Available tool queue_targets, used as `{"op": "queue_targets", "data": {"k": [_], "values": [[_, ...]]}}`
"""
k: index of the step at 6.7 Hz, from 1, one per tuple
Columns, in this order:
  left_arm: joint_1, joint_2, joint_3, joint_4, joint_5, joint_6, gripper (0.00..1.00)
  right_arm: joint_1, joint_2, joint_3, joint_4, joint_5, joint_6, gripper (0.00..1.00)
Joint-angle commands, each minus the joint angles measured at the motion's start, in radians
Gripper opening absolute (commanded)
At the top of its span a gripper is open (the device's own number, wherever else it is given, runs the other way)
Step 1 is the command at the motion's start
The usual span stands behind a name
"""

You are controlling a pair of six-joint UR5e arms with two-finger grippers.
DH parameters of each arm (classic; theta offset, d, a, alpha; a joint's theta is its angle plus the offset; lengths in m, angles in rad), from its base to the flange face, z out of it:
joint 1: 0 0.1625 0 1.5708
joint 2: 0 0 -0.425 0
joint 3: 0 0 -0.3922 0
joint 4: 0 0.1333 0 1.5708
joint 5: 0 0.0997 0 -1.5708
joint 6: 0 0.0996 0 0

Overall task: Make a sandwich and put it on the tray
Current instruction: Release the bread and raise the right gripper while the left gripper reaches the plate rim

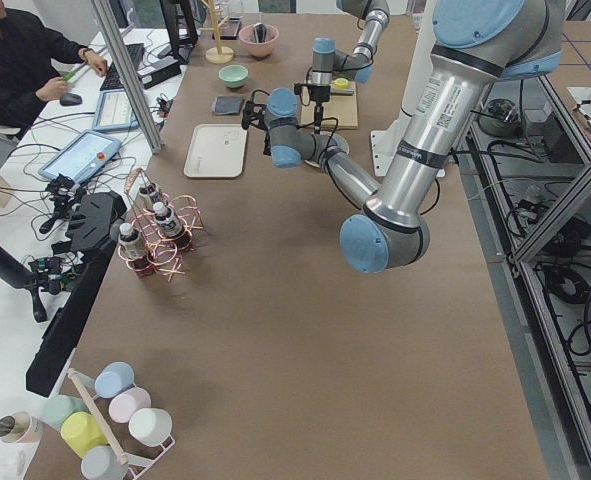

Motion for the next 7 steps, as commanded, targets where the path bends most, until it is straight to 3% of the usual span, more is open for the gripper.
{"op": "queue_targets", "data": {"k": [1, 3, 4, 5, 7], "values": [[0.014, 0.000, -0.001, -0.003, 0.000, -0.015, 0.98, 0.057, -0.009, 0.107, -0.110, 0.049, 0.005, 1.00], [0.053, 0.002, -0.001, -0.005, 0.012, -0.110, 0.98, 0.208, -0.012, 0.165, -0.275, 0.138, -0.002, 1.00], [0.099, 0.004, 0.002, -0.005, 0.067, -0.110, 0.96, 0.267, -0.070, 0.173, -0.283, 0.157, -0.031, 1.00], [0.165, 0.026, -0.001, -0.006, 0.133, -0.110, 0.79, 0.287, -0.134, 0.200, -0.277, 0.156, -0.124, 1.00], [0.260, 0.062, -0.001, -0.010, 0.233, -0.110, 0.75, 0.318, -0.162, 0.216, -0.271, 0.159, -0.144, 1.00]]}}
